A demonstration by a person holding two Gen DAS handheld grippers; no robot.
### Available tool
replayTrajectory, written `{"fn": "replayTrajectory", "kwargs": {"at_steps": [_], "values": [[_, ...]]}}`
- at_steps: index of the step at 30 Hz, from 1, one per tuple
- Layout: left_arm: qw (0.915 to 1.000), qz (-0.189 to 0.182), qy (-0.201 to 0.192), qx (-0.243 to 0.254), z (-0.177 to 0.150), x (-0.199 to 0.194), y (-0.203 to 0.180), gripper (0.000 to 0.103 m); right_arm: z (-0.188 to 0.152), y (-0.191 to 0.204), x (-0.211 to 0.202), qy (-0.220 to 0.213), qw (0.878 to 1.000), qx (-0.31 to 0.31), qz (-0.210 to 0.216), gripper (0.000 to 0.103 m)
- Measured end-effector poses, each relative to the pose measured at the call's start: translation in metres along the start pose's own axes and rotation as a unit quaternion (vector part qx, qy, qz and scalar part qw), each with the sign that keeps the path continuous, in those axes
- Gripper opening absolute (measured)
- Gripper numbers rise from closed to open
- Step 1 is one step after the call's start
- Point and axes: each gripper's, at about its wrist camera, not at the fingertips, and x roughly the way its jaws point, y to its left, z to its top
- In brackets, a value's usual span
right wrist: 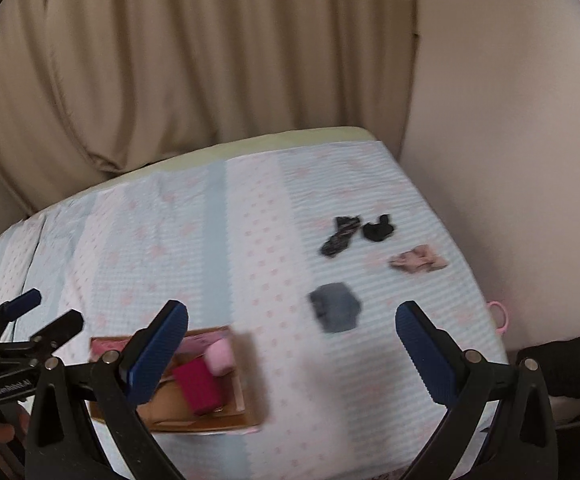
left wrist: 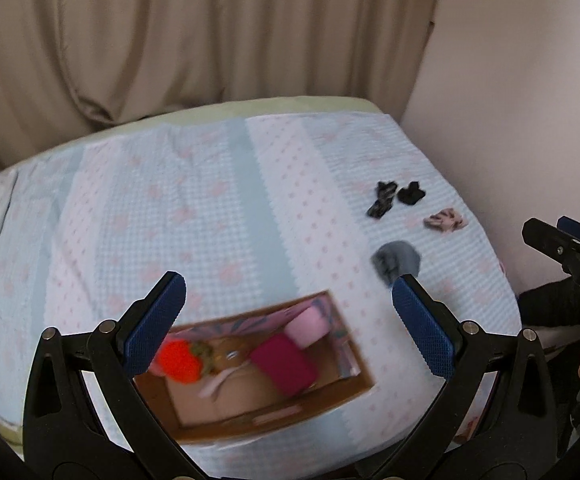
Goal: Organize soft objects
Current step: 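Move both tools toward the grey pouch and pink bow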
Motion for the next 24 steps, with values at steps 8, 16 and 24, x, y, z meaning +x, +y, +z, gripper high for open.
{"fn": "replayTrajectory", "kwargs": {"at_steps": [8,16,24], "values": [[1.0000,0.000,0.005,0.003,0.039,0.044,-0.089,0.103,0.033,-0.090,0.026,-0.004,1.000,0.014,-0.006,0.103],[0.9989,0.005,0.038,-0.027,0.054,0.112,-0.163,0.103,0.058,-0.176,0.083,0.018,1.000,0.001,0.002,0.103],[0.9931,0.026,0.090,-0.070,0.030,0.207,-0.209,0.103,0.056,-0.235,0.173,0.066,0.997,-0.043,0.025,0.103]]}}
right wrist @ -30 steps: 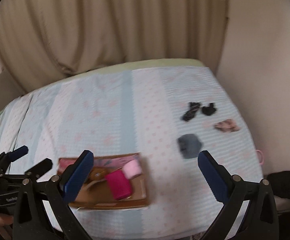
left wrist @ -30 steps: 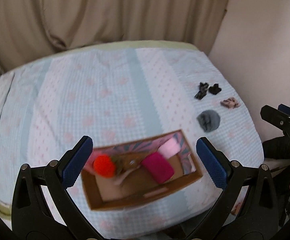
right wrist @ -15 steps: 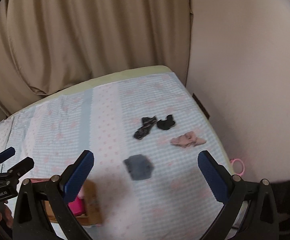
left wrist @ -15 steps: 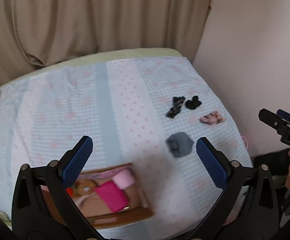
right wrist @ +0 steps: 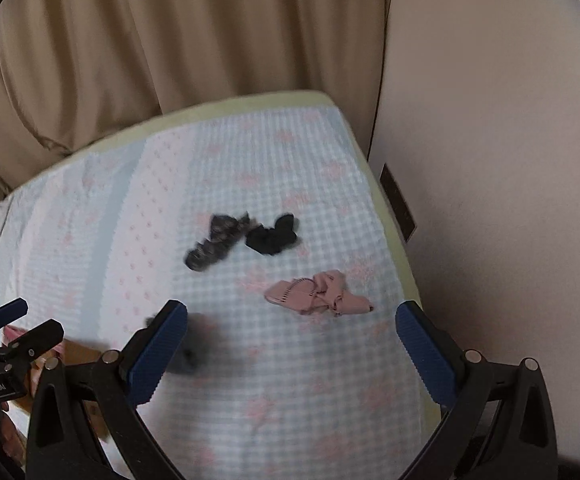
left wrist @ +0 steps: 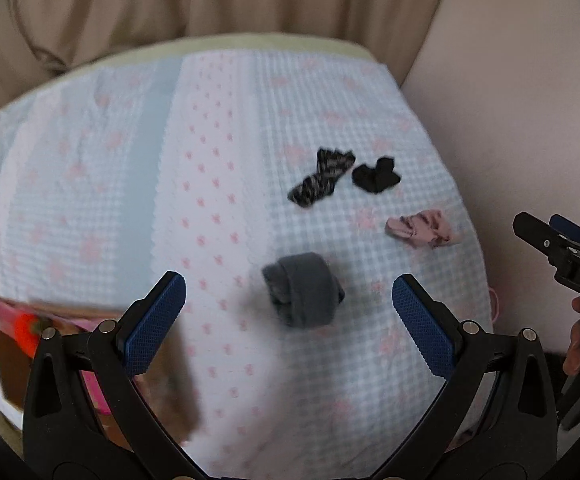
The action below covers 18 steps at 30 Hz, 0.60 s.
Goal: Organize soft objects
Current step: 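Move both tools toward the grey pouch and pink bow, then grasp the grey fuzzy pouch with the left tool while the right tool grasps the pink bow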
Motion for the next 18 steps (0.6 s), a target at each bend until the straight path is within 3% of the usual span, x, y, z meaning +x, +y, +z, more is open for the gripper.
{"fn": "replayTrajectory", "kwargs": {"at_steps": [11,18], "values": [[0.9974,0.030,0.060,-0.027,-0.032,0.132,-0.024,0.103,-0.013,-0.042,0.133,0.050,0.997,-0.050,0.019,0.103],[0.9922,0.042,0.111,-0.039,-0.050,0.187,-0.026,0.102,-0.031,-0.044,0.189,0.083,0.991,-0.088,0.050,0.103]]}}
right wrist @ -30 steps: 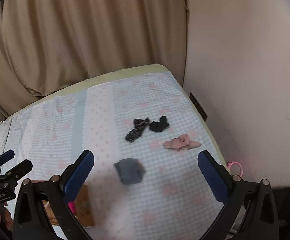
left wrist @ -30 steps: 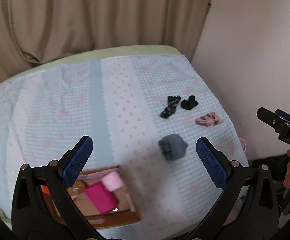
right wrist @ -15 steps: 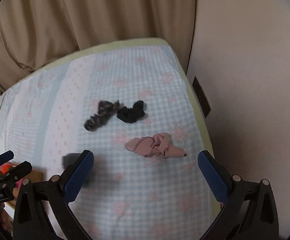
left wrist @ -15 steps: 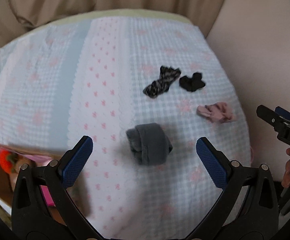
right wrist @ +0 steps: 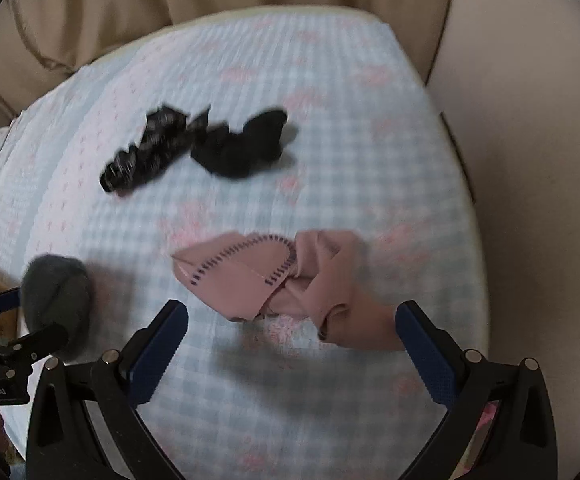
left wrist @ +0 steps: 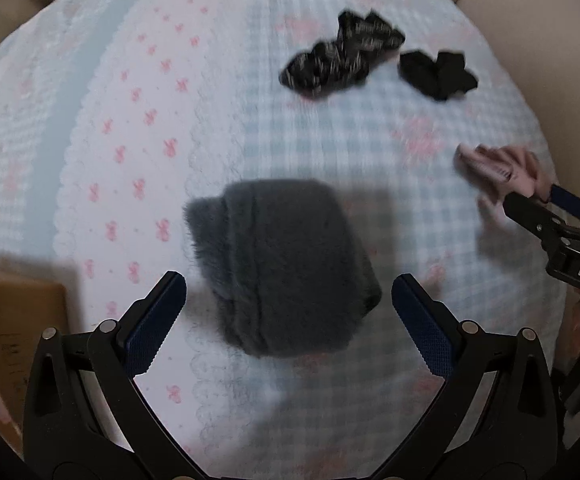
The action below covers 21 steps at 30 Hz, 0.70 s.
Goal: Organize soft objects
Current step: 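Grasp the grey fuzzy pouch with the left tool while the right tool grasps the pink bow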
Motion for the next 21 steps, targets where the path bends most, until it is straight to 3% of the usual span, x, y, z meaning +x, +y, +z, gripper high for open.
{"fn": "replayTrajectory", "kwargs": {"at_steps": [3,4,5,6,7,9,11,13,16,21], "values": [[0.9999,0.007,0.002,0.008,0.000,0.012,-0.003,0.102,-0.001,-0.001,0.011,-0.006,1.000,-0.010,-0.001,0.102],[0.9999,0.008,0.001,0.009,0.001,0.015,-0.004,0.101,0.000,-0.002,0.012,-0.011,1.000,-0.014,-0.003,0.097],[0.9999,0.009,0.002,0.009,0.003,0.019,-0.004,0.095,0.001,-0.003,0.015,-0.014,1.000,-0.017,-0.003,0.095],[0.9999,0.011,0.005,0.009,0.005,0.024,-0.003,0.081,0.003,-0.003,0.018,-0.015,1.000,-0.023,-0.002,0.089],[0.9999,0.010,0.009,0.008,0.006,0.027,-0.002,0.077,0.005,-0.003,0.023,-0.014,1.000,-0.026,-0.003,0.078],[0.9997,0.008,0.022,0.007,0.008,0.037,0.000,0.074,0.006,-0.003,0.030,-0.009,0.999,-0.035,-0.002,0.062],[0.9998,0.004,0.018,0.009,0.009,0.037,0.001,0.070,0.007,-0.003,0.034,-0.014,0.999,-0.042,-0.009,0.053],[0.9998,0.003,0.018,0.010,0.009,0.035,0.002,0.066,0.008,-0.005,0.033,-0.022,0.999,-0.042,-0.012,0.035],[0.9998,0.003,0.018,0.005,0.009,0.031,0.005,0.064,0.009,-0.008,0.030,-0.023,0.999,-0.031,-0.013,0.029],[0.9998,0.006,0.019,0.003,0.014,0.021,0.003,0.063,0.012,-0.008,0.022,-0.025,0.999,-0.026,-0.013,0.027]]}}
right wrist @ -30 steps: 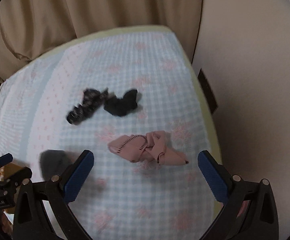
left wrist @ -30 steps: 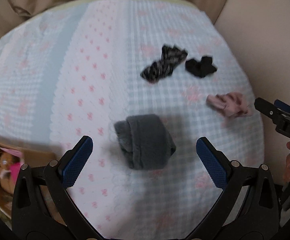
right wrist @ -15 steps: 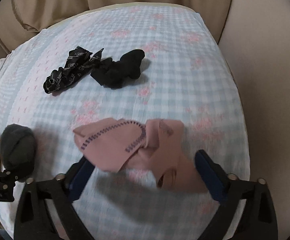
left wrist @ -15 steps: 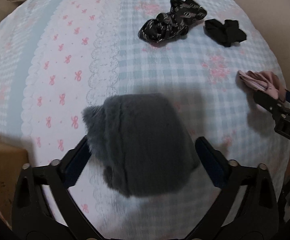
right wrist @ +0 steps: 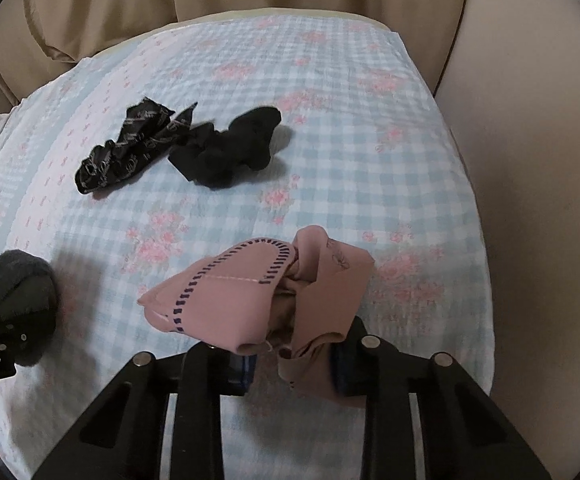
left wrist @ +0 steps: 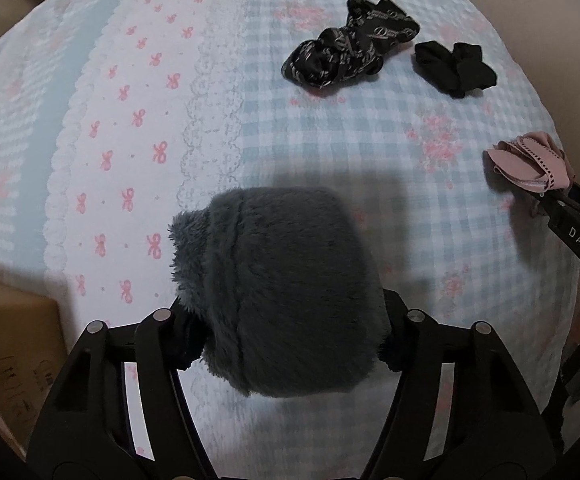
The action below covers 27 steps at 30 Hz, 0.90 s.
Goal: Organize soft objects
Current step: 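Grasp the grey fuzzy pouch with the left tool while the right tool grasps the pink bow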
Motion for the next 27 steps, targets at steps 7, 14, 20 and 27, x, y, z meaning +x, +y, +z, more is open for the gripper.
{"fn": "replayTrajectory", "kwargs": {"at_steps": [7,14,20,27], "values": [[0.9993,-0.011,-0.031,0.014,0.002,-0.038,-0.006,0.063,0.008,0.002,-0.035,-0.022,1.000,0.018,-0.002,0.027],[0.9945,-0.017,-0.092,0.047,0.009,-0.102,-0.011,0.063,0.016,0.011,-0.096,-0.056,0.997,0.047,-0.013,0.027],[0.9867,-0.026,-0.142,0.074,0.003,-0.168,-0.004,0.063,0.021,0.039,-0.171,-0.087,0.993,0.072,-0.024,0.027],[0.9728,-0.035,-0.208,0.095,-0.022,-0.268,0.031,0.063,0.026,0.101,-0.257,-0.120,0.990,0.075,-0.028,0.027]]}}
